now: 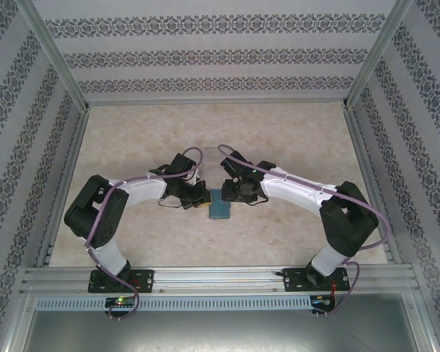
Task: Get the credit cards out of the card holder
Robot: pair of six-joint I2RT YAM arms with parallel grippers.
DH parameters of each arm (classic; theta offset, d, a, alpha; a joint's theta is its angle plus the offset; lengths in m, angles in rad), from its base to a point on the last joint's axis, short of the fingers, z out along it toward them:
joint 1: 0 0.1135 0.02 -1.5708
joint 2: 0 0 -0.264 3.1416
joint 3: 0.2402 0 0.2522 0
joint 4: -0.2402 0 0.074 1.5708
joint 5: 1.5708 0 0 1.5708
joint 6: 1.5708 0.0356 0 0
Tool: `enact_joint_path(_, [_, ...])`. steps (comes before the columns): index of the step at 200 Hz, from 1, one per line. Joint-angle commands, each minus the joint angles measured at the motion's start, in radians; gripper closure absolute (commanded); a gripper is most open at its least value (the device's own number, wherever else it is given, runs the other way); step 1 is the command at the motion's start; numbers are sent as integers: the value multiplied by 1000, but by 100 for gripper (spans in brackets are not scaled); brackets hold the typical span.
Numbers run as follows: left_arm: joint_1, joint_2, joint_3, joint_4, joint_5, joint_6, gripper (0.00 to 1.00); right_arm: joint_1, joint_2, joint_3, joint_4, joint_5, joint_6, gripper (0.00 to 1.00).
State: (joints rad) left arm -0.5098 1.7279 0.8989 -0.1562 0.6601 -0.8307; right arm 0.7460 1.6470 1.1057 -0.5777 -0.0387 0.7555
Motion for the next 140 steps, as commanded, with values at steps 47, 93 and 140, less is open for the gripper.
enact_joint_path(47, [-16,54,8,31,9,-44,100,-2,99,42,19,-81,7,57])
enact_joint_path(93, [-16,74,-6,35,11,-38,100,6,147,71,-2,-69,5,61])
enact_joint_path(140, [-15,80,-11,33,15,-30,100,19,199,103,-15,-76,2,58])
